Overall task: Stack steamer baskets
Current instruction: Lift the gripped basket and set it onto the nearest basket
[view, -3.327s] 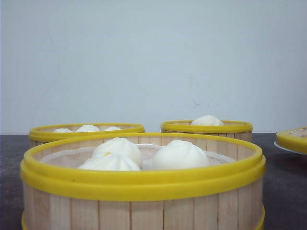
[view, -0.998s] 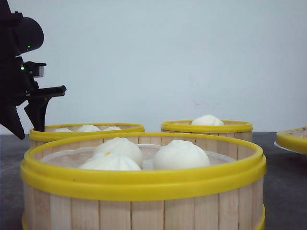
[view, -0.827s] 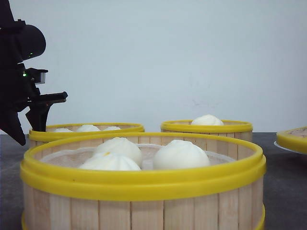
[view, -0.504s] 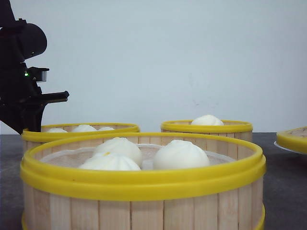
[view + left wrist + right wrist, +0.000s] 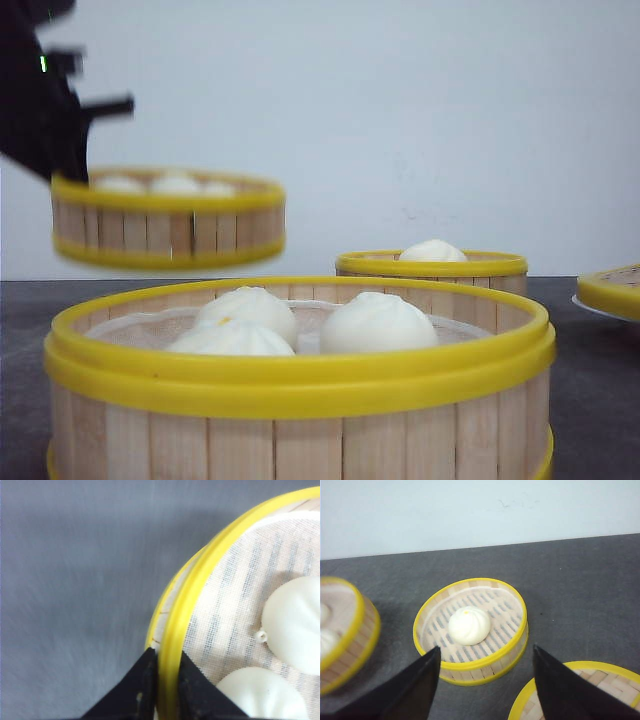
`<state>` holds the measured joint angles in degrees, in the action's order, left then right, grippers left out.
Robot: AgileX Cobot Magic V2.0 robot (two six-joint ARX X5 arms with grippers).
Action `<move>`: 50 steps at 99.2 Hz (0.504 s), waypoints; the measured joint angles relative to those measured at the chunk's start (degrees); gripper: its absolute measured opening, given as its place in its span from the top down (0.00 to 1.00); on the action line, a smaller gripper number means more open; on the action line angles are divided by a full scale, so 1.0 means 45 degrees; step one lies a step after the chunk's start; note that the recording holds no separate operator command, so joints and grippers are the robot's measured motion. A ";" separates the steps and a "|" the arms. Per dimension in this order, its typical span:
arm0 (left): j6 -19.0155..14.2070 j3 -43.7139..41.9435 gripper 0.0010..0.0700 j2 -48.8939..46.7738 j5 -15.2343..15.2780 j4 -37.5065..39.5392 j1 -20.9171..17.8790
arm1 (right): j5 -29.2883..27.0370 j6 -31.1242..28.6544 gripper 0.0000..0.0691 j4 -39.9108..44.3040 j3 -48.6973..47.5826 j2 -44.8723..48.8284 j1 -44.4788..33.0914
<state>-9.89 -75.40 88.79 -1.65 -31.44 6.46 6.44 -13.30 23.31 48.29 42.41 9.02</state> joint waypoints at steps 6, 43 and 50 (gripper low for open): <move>0.0015 -0.0058 0.98 -0.0704 -0.0316 -0.0277 0.0010 | 0.0000 0.0000 0.49 0.0000 0.0000 0.0000 0.0000; 0.0340 -0.0058 0.98 -0.4007 -0.3400 -0.3026 0.0408 | 0.0000 0.0005 0.49 0.0063 0.0000 -0.0010 0.0000; 0.0578 -0.0058 0.98 -0.4488 -0.3745 -0.3429 0.0782 | 0.0000 0.0010 0.49 0.0068 0.0000 -0.0010 0.0000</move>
<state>-7.29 -75.66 68.60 -18.50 -46.87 9.98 6.44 -13.26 23.62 48.29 42.37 9.02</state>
